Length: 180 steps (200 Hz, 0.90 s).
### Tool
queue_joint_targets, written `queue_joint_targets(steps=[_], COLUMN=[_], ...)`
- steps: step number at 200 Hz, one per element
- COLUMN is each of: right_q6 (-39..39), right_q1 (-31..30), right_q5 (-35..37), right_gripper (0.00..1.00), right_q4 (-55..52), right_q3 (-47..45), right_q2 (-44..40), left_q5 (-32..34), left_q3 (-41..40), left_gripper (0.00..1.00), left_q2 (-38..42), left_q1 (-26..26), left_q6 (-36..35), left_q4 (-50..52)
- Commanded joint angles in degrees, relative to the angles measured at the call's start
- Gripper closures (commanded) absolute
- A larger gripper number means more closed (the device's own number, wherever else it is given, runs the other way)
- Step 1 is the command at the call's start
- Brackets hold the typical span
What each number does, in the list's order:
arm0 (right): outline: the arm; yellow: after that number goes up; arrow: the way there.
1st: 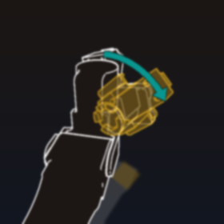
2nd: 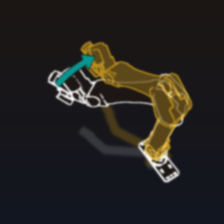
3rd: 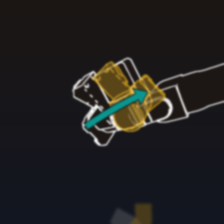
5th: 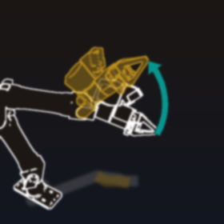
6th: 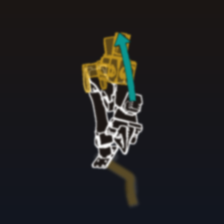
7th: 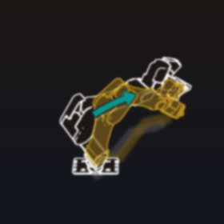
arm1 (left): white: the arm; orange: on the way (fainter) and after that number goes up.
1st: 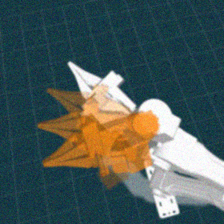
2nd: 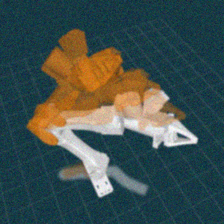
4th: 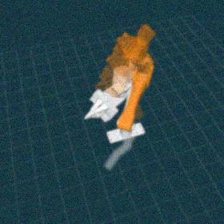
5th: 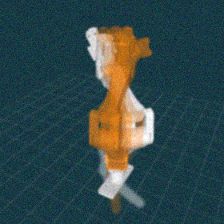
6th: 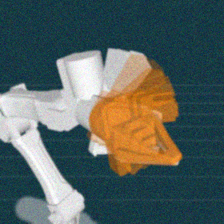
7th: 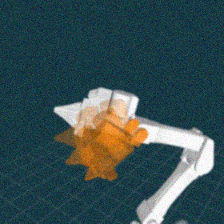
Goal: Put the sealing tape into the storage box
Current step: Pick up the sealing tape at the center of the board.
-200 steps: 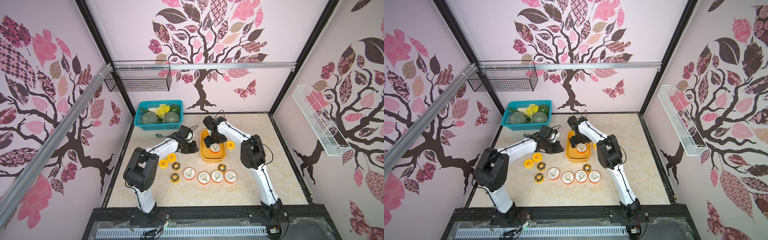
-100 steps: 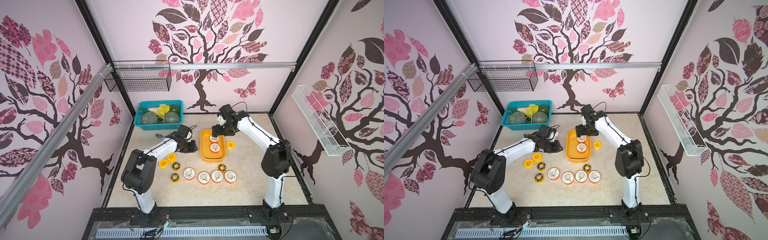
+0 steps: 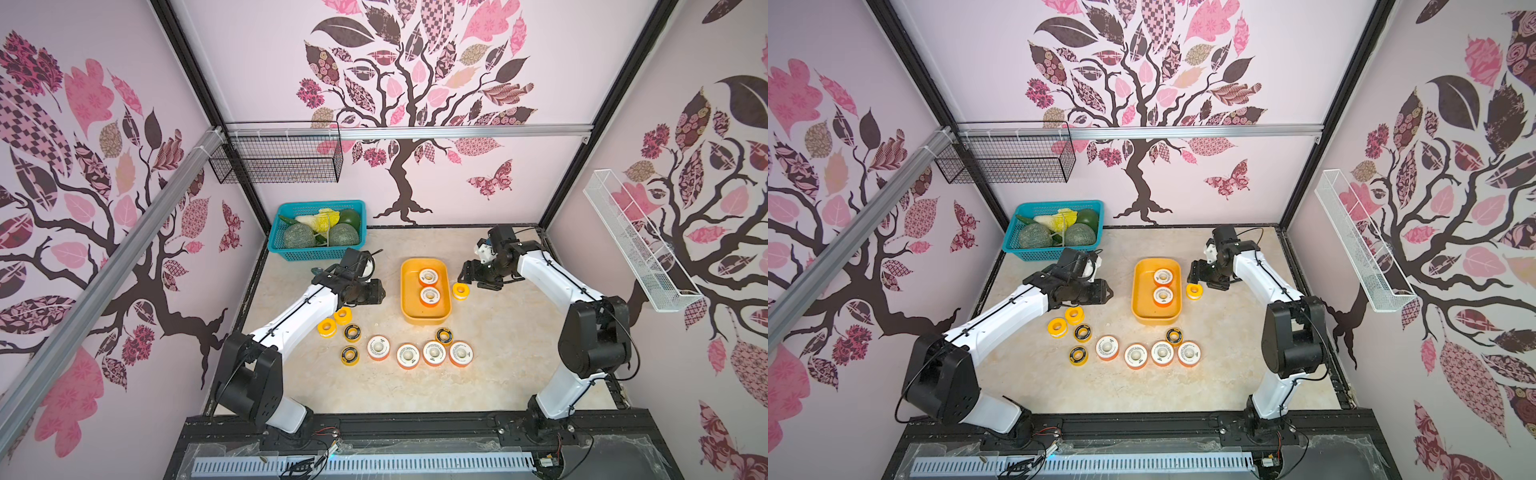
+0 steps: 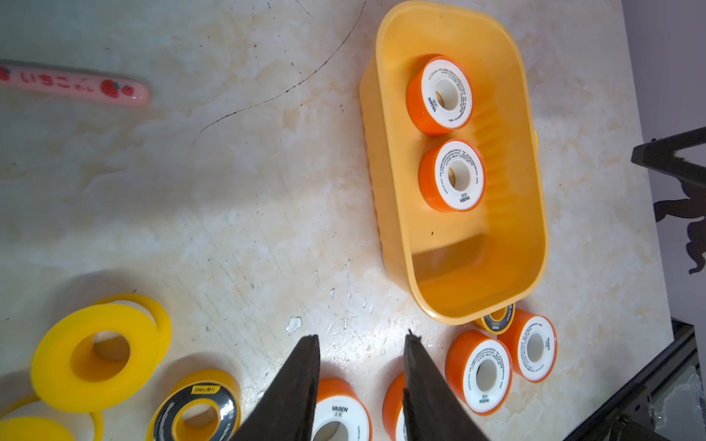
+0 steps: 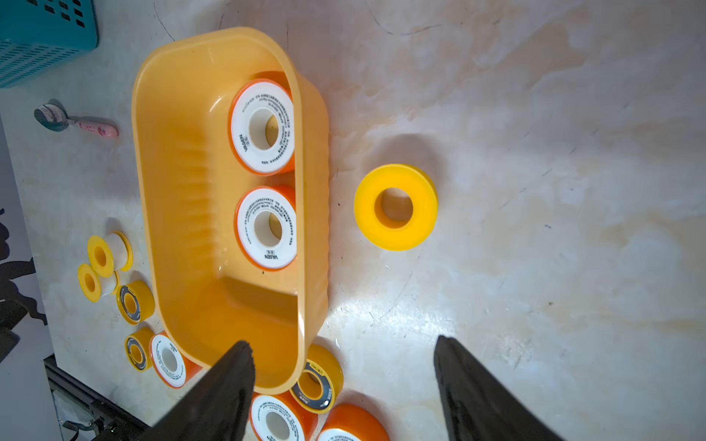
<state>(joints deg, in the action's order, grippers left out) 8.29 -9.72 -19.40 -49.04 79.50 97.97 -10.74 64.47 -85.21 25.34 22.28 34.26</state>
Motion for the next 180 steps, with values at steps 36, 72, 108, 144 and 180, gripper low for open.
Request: queue_joint_targets(steps=[36, 72, 108, 144, 180], right_q6=[0.3, 1.0, 1.5, 1.8, 1.7], right_q1=[2.4, 2.5, 2.5, 2.5, 2.5], right_q5=[-4.5, -5.7, -7.2, -8.1, -9.4], right_gripper=[0.2, 0.2, 0.2, 0.2, 0.2], right_q4=[6.4, 8.0, 8.8, 9.4, 9.8], right_q3=[-8.6, -11.2, -12.0, -12.3, -12.7], right_q2=[-7.4, -8.0, -7.4, -6.7, -5.6], left_q5=[5.1, 5.6, 7.5, 10.2, 9.5], left_q3=[-4.9, -7.9, -10.9, -12.8, -14.0], left_gripper=[0.54, 0.47, 0.35, 0.26, 0.21], left_q2=[7.8, 11.8, 14.8, 14.5, 13.6], left_q1=[0.1, 0.1, 2.5, 6.6, 7.7], left_q6=[-1.0, -0.5, 1.4, 3.2, 2.3], left_q4=[6.3, 8.8, 10.0, 9.9, 8.4])
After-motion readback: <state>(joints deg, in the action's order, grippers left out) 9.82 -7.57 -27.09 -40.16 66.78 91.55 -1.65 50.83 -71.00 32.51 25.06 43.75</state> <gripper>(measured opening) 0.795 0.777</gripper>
